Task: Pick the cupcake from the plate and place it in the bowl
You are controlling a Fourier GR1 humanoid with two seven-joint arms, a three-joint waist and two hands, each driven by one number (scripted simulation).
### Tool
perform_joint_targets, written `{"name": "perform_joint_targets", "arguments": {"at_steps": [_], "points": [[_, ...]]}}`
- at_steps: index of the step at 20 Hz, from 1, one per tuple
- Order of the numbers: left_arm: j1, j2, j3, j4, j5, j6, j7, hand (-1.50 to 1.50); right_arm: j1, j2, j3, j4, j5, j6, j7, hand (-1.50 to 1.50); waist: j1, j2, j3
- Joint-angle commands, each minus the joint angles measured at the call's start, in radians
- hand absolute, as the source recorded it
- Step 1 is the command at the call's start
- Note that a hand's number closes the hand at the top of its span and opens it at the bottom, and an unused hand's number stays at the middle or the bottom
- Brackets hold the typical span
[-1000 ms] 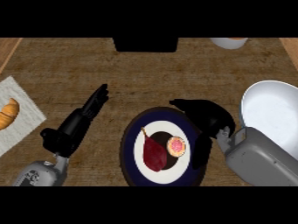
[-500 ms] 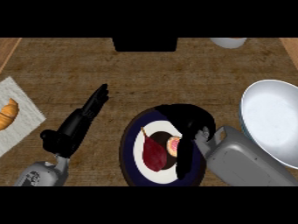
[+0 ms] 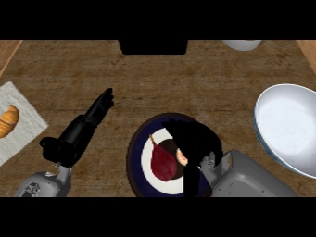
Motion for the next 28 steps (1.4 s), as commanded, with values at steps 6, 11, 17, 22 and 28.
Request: {"name": "perform_joint_targets", "arguments": {"at_steps": [6, 11, 17, 22, 28], "points": [[0.054, -0.038, -0.002, -0.016, -0.055, -0.018, -0.028, 0.00, 0.123, 0.031, 0.070, -0.062, 0.279, -0.058, 0.005, -1.50, -0.001, 0.000, 0.000], [-0.008, -0.045, 0.067, 0.051, -0.042, -0.063, -0.035, 0.00, 0.142, -0.009, -0.014, 0.016, 0.353, -0.035, -0.118, -1.50, -0.001, 0.002, 0.000], [0.036, -0.067, 0.070, 0.002, -0.075, -0.085, -0.001, 0.00, 0.225, 0.073, -0.036, 0.033, 0.436, -0.015, -0.114, -1.50, 0.000, 0.001, 0.000], [0.068, -0.053, 0.100, -0.072, -0.072, -0.119, 0.024, 0.00, 0.225, 0.117, -0.058, 0.138, 0.503, -0.031, -0.191, -1.50, 0.004, 0.001, 0.000], [0.029, -0.127, 0.090, -0.032, -0.135, -0.098, 0.059, 0.00, 0.163, 0.160, -0.174, 0.267, 0.557, -0.027, -0.318, -1.50, 0.003, 0.002, 0.000]]}}
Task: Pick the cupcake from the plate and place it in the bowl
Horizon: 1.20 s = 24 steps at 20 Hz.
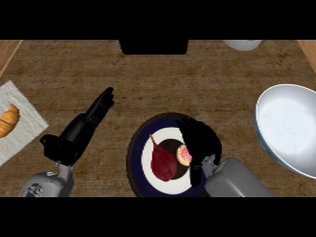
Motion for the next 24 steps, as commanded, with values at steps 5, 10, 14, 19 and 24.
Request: {"name": "perform_joint_targets", "arguments": {"at_steps": [5, 10, 14, 19, 24], "points": [[0.051, -0.059, -0.029, 0.039, -0.071, 0.009, -0.074, 0.00, -0.010, -0.008, -0.045, 0.114, 0.078, -0.098, -0.247, 1.50, 0.002, 0.001, 0.000], [-0.002, -0.039, 0.037, 0.051, -0.053, -0.039, -0.053, 0.00, -0.011, 0.053, -0.065, 0.131, 0.168, -0.143, -0.266, 1.50, -0.001, 0.000, 0.000], [0.019, -0.055, 0.022, -0.042, -0.046, -0.040, 0.026, 0.00, 0.015, 0.067, -0.109, 0.099, 0.197, -0.149, -0.204, 1.50, -0.001, -0.001, 0.000], [0.028, -0.035, 0.036, -0.033, -0.039, -0.043, 0.003, 0.00, -0.026, 0.130, -0.267, 0.177, 0.219, -0.258, 0.106, 1.50, -0.002, -0.002, 0.000], [0.049, -0.054, 0.015, -0.070, -0.041, -0.047, 0.022, 0.00, -0.130, 0.131, -0.187, 0.164, 0.260, -0.280, 0.302, 1.50, 0.009, -0.002, 0.000]]}}
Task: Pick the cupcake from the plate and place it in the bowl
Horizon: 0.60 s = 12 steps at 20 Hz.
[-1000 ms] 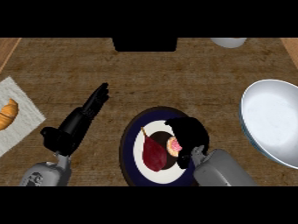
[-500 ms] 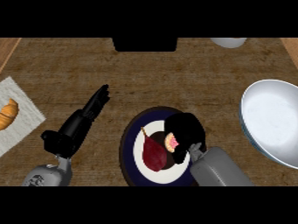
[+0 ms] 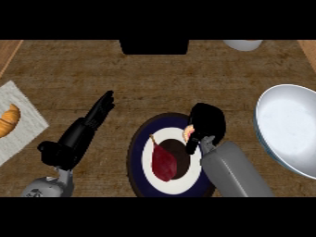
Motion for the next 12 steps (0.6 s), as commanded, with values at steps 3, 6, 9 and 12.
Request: {"name": "perform_joint_targets", "arguments": {"at_steps": [3, 6, 9, 12], "points": [[-0.036, -0.010, 0.010, 0.013, -0.005, 0.011, 0.040, 0.00, -0.042, -0.054, -0.007, -0.071, 0.158, -0.016, 0.197, 1.50, -0.015, -0.003, 0.000], [-0.027, -0.024, 0.000, 0.018, -0.024, 0.025, 0.013, 0.00, -0.053, -0.030, 0.027, -0.161, 0.255, -0.077, 0.266, 1.50, -0.017, -0.006, 0.000], [-0.003, -0.007, -0.004, -0.030, -0.011, 0.006, 0.047, 0.00, -0.090, -0.048, 0.013, -0.238, 0.330, -0.155, 0.259, 1.50, -0.012, -0.008, 0.000], [-0.020, -0.007, 0.006, 0.000, -0.018, 0.008, 0.037, 0.00, -0.173, -0.008, -0.041, -0.297, 0.360, -0.182, 0.289, 1.50, -0.010, -0.004, 0.000]]}}
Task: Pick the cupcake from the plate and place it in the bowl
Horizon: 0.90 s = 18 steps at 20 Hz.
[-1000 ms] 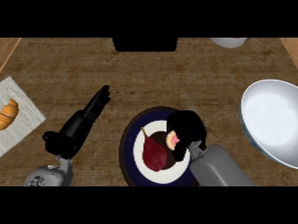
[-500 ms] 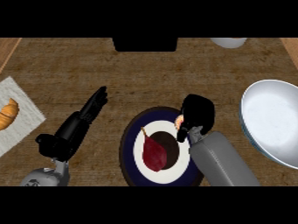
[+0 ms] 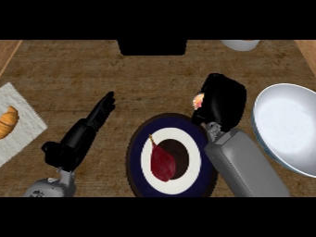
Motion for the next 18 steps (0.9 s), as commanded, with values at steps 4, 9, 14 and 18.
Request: {"name": "perform_joint_targets", "arguments": {"at_steps": [4, 9, 14, 18], "points": [[-0.013, 0.014, 0.022, -0.003, 0.021, -0.027, -0.001, 0.00, -0.004, 0.005, -0.088, -0.208, 0.091, -0.109, 0.089, 1.50, -0.004, 0.002, 0.000], [-0.039, -0.008, 0.024, 0.078, -0.014, -0.016, -0.047, 0.00, 0.046, -0.051, -0.203, -0.247, 0.069, -0.042, 0.035, 1.50, 0.000, 0.006, 0.000], [0.005, 0.002, 0.029, 0.011, 0.004, -0.029, -0.019, 0.00, 0.143, -0.163, -0.260, -0.248, 0.127, -0.049, -0.023, 1.50, 0.003, 0.005, 0.000], [-0.049, 0.011, 0.057, 0.006, 0.031, -0.053, 0.016, 0.00, 0.154, -0.247, -0.341, -0.171, 0.141, -0.145, -0.107, 1.50, 0.006, 0.006, 0.000]]}}
